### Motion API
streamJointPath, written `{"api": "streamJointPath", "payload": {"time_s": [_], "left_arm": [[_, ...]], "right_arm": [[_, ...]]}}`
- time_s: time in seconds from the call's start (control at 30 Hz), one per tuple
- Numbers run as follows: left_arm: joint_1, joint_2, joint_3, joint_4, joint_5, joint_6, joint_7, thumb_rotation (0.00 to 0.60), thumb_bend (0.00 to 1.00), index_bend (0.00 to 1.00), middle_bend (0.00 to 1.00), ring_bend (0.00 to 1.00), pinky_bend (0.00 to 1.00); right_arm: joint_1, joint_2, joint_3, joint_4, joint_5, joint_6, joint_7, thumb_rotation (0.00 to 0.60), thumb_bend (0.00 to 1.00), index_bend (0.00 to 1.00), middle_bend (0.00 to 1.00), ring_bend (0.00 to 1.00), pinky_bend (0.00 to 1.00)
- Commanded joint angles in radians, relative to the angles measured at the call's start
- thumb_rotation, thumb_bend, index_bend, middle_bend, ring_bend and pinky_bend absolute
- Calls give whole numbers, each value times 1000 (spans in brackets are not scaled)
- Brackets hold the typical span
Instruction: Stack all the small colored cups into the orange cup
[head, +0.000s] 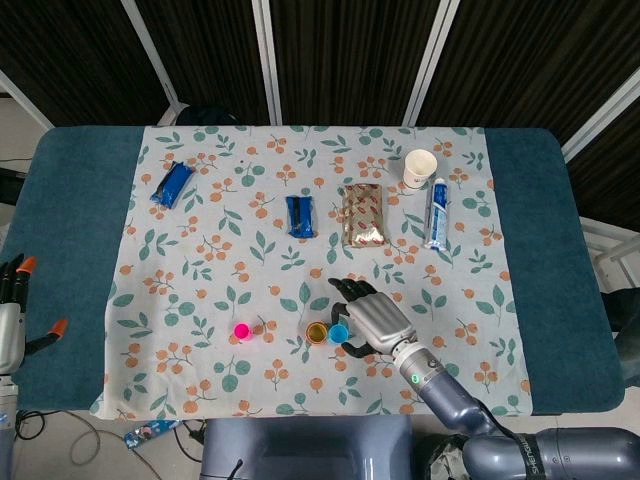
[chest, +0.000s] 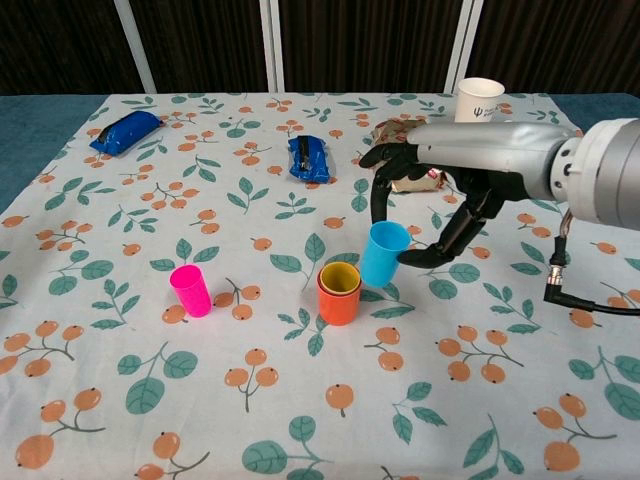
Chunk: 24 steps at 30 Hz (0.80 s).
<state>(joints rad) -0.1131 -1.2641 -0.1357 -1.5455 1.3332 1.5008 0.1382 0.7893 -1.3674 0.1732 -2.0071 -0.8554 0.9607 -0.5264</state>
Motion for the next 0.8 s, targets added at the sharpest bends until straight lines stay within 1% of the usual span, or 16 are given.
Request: {"api": "streamJointPath", "payload": {"time_s": [0.03, 0.43, 0.8], "left_arm": [[0, -1, -1, 2, 0, 1, 0, 600, 178, 0, 0, 0, 0], [-1, 2, -3, 4, 0, -4, -8, 600, 178, 0, 0, 0, 0], [1, 4, -3, 2, 1, -1, -10, 600, 177, 0, 0, 0, 0]], "right_arm": [[10, -27, -8, 8, -2, 21, -18, 600, 402, 479, 0, 3, 118], [52, -93, -9, 42, 39, 52, -63, 600, 402, 479, 0, 3, 118], [70, -114, -14, 68, 82, 60, -68, 600, 402, 479, 0, 3, 118]]}}
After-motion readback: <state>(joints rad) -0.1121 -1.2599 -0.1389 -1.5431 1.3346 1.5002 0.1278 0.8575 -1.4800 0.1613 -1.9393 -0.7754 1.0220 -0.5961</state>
